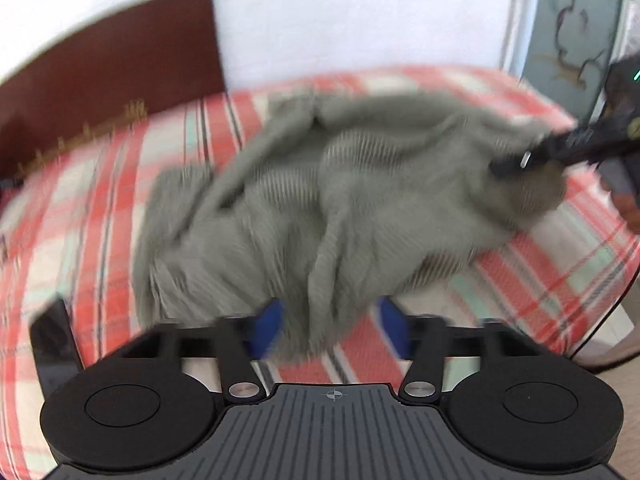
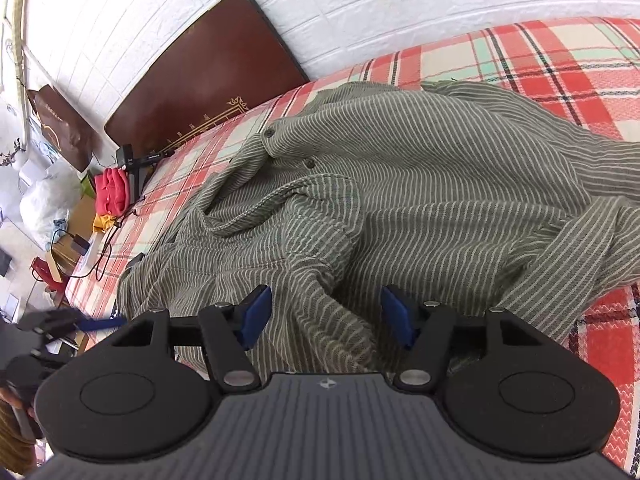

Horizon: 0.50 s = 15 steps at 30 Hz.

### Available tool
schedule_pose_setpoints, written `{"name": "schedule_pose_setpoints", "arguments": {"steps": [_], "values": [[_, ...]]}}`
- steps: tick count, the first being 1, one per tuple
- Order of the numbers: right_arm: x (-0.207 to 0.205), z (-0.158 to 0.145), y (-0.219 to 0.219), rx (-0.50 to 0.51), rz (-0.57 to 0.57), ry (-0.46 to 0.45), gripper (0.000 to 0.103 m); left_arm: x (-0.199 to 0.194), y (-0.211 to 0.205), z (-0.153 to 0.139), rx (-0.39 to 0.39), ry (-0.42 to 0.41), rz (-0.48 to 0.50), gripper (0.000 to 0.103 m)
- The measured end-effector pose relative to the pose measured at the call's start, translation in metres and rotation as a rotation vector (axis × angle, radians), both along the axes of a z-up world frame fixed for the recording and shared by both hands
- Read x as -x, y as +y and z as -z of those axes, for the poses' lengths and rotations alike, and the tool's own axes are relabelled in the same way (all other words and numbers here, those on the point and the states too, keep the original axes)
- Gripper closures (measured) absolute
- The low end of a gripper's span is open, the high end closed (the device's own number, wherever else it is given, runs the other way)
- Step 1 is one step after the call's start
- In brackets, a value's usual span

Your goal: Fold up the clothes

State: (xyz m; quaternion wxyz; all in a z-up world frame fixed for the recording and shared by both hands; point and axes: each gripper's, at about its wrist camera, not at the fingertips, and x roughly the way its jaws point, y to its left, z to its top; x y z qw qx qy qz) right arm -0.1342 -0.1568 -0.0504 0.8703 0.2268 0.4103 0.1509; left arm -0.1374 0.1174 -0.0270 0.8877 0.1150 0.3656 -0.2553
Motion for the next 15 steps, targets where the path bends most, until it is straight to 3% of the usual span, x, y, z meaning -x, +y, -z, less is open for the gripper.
{"name": "schedule_pose_setpoints", "arguments": {"steps": [3,7,10,11,12,13,14,15], "values": [[0.0,0.0,0.001,-0.002,-0.001,-0.003,0.036,-0.013,-0.001,-0.012,0.077,-0.033,0.018,0.021],[0.002,-0.003,0.002,-0.001,-0.006,-0.018,0.036,-0.053,-0.027,0.007,0.02,0.004,0.039,0.022],[0.001,-0.004,0.003,0.016,-0.007,-0.025,0.036,-0.078,-0.041,0.026,0.01,0.099,0.067,0.031],[0.0,-0.005,0.003,0.023,-0.008,-0.028,0.038,-0.083,-0.045,0.031,0.003,0.122,0.076,0.052],[-0.001,-0.005,0.004,0.03,-0.013,-0.03,0.049,-0.086,-0.049,0.034,-0.012,0.132,0.082,0.081],[-0.003,-0.004,0.004,0.038,-0.03,-0.028,0.079,-0.088,-0.051,0.036,-0.027,0.137,0.082,0.093],[-0.004,-0.004,0.005,0.042,-0.045,-0.026,0.094,-0.087,-0.05,0.034,-0.027,0.129,0.073,0.097],[-0.005,-0.006,0.004,0.036,-0.053,-0.031,0.095,-0.084,-0.046,0.028,-0.005,0.117,0.067,0.101]]}}
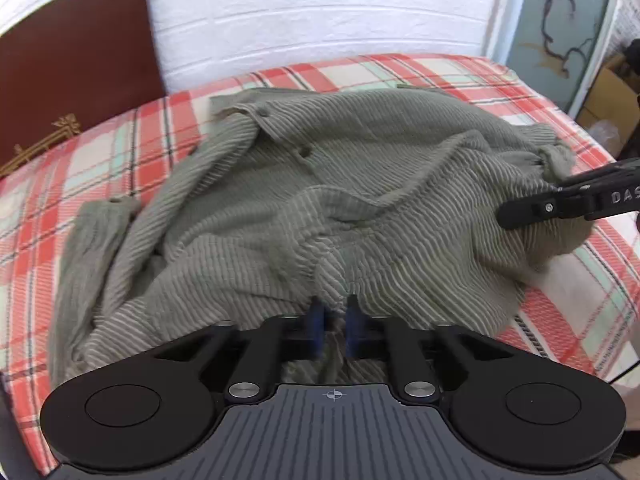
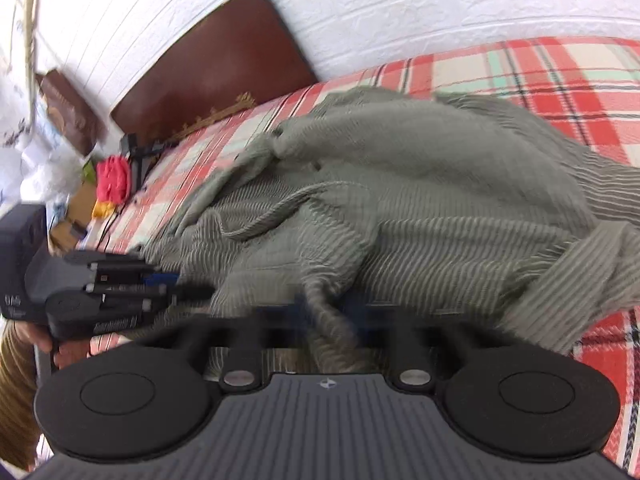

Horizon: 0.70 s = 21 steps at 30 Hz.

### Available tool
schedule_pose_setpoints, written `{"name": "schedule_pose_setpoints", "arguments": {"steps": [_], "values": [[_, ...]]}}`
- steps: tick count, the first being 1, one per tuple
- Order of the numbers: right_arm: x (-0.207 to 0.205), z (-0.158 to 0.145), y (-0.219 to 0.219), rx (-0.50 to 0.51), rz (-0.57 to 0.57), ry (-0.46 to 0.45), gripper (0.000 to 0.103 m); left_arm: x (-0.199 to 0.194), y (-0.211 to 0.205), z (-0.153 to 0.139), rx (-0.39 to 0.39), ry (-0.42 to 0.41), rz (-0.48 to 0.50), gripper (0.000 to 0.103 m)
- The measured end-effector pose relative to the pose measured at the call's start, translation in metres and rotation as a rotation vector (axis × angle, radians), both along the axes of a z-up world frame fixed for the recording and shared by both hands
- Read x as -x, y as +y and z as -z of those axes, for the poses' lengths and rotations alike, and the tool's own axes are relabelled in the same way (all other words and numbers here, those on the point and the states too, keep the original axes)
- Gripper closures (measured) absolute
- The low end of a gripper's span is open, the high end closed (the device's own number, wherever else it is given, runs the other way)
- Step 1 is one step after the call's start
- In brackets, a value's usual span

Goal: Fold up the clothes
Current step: 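Grasp the shirt with both grippers and lift it up off the bed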

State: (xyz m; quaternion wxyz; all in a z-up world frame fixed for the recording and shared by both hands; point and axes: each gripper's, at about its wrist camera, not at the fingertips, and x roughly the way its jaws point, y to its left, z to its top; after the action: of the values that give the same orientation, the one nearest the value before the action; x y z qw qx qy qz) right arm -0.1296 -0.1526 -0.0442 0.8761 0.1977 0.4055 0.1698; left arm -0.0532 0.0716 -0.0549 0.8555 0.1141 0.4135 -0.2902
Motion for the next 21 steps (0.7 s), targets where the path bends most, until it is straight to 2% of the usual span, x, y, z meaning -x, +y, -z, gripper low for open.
{"name": "schedule_pose_setpoints", "arguments": {"steps": [3,6,12,17,21], "values": [[0.007,-0.021,-0.003,0.002,-0.017,-0.081,0.096,0.009,0.012,-0.02,0.066,-0.042,-0.022,0.103],[0.019,-0.063,-0.008,-0.011,-0.04,-0.213,0.097,0.027,0.019,-0.055,0.122,-0.143,-0.02,0.103],[0.056,-0.155,-0.017,0.06,-0.048,-0.5,0.097,0.054,0.01,-0.123,0.226,-0.348,0.011,0.103],[0.089,-0.219,-0.021,0.152,-0.026,-0.68,0.097,0.073,0.001,-0.181,0.28,-0.503,0.043,0.103],[0.112,-0.262,-0.02,0.188,0.011,-0.81,0.098,0.092,-0.001,-0.227,0.322,-0.62,0.043,0.103]]}}
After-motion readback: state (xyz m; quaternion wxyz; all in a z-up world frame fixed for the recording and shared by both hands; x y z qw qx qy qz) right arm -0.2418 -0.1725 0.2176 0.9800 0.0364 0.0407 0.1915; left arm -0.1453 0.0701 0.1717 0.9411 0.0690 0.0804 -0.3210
